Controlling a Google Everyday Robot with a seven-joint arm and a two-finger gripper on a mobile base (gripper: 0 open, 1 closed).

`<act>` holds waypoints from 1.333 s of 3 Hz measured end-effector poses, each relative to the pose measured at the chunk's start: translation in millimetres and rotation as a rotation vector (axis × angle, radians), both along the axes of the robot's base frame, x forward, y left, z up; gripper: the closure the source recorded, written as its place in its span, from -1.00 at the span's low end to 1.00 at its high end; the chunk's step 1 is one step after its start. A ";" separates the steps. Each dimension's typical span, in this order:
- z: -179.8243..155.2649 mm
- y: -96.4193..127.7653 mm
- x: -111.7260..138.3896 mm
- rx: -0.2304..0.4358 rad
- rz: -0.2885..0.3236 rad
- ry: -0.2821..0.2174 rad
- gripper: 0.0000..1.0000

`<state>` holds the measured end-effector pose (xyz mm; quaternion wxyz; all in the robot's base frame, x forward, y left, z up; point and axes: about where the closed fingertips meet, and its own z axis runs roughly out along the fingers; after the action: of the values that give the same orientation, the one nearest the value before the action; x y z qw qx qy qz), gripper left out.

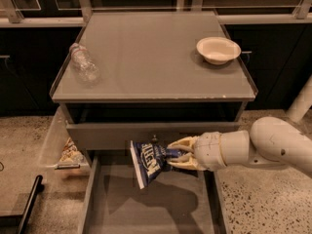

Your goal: Place blue chip bag into middle drawer

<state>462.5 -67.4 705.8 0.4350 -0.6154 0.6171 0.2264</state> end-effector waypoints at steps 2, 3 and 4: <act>-38.9 15.8 -5.0 0.032 0.014 0.049 1.00; -115.7 43.1 -16.1 0.086 0.013 0.143 1.00; -164.4 60.3 -26.6 0.081 0.007 0.133 1.00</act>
Offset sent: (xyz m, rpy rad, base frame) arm -0.0171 0.0544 -0.1445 0.1192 0.1833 0.0434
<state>435.9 -7.0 541.4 0.4168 -0.5828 0.6329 0.2932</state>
